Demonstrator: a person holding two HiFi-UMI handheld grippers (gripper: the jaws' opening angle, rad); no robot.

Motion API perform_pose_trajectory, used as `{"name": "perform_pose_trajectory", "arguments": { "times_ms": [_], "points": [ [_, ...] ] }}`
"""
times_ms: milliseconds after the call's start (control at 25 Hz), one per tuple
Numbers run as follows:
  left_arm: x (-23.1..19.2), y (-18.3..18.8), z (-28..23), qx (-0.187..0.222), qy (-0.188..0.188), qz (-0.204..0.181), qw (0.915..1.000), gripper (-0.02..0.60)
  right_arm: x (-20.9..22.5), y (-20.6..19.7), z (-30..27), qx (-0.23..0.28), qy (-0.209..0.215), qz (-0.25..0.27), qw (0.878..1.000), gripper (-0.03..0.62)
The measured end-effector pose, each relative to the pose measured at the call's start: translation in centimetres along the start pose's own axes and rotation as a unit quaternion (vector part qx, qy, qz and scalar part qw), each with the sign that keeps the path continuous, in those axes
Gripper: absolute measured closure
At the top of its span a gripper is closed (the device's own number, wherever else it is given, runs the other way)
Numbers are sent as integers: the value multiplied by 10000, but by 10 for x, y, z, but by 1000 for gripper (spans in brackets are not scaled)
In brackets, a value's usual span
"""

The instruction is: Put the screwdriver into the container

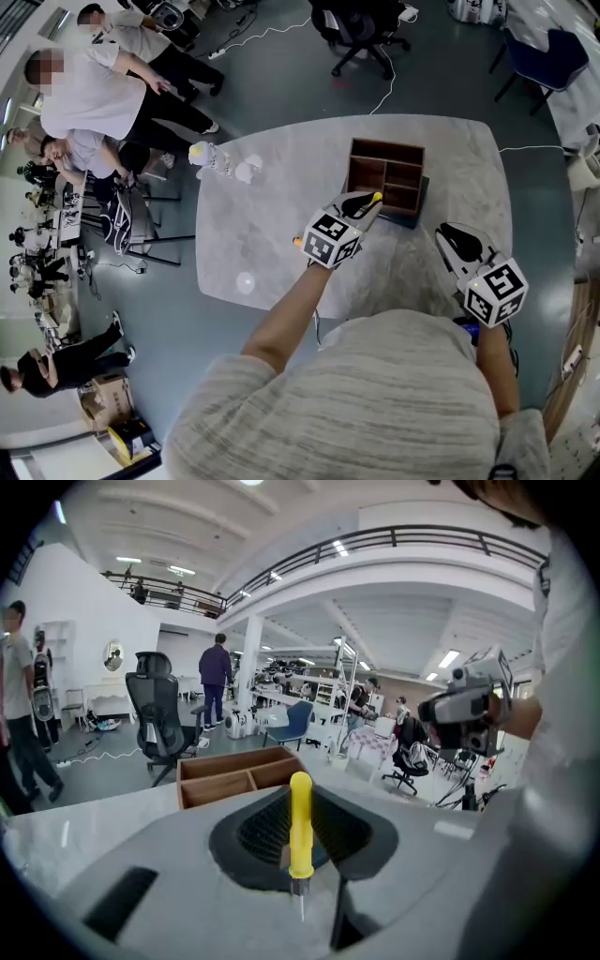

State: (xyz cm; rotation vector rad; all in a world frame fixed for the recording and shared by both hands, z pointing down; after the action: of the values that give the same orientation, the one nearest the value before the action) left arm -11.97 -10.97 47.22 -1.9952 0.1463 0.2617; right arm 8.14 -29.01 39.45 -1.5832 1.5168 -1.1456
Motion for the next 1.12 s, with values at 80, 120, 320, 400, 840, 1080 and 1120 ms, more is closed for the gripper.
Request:
{"name": "perform_pose_trajectory", "arguments": {
  "times_ms": [80,120,320,400,840,1080,1120],
  "points": [
    [1,9,0,214,51,-14,9998,506,1,0,2,9,-13,0,10000,579],
    [0,12,-1,307,70,-20,9995,506,2,-1,2,15,-23,0,10000,580],
    [-5,30,-3,756,86,117,9970,506,4,-1,8,57,-99,-43,9999,579],
    [-7,36,-5,916,118,176,9956,506,5,-1,11,70,-110,-47,9999,580],
    [-26,42,-31,1407,231,589,9880,508,15,-9,16,81,-209,-160,9996,580],
    [-34,37,-40,1462,320,507,9874,508,20,-10,15,73,-226,-185,9995,580],
    [-35,37,-41,1469,330,490,9874,508,20,-10,15,68,-234,-191,9995,580]
  ]
}}
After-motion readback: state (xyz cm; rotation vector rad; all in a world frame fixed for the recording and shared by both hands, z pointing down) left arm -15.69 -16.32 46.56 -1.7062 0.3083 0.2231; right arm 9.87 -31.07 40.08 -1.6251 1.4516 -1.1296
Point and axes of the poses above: the fingertips, and each gripper's own axes: z backward along the fingers, x to its right, y out of its top, the point moved 10 cm from there along z, backward along the fingers, and after that the axes turned 12 degrees about -y, right-handed, at the moved point
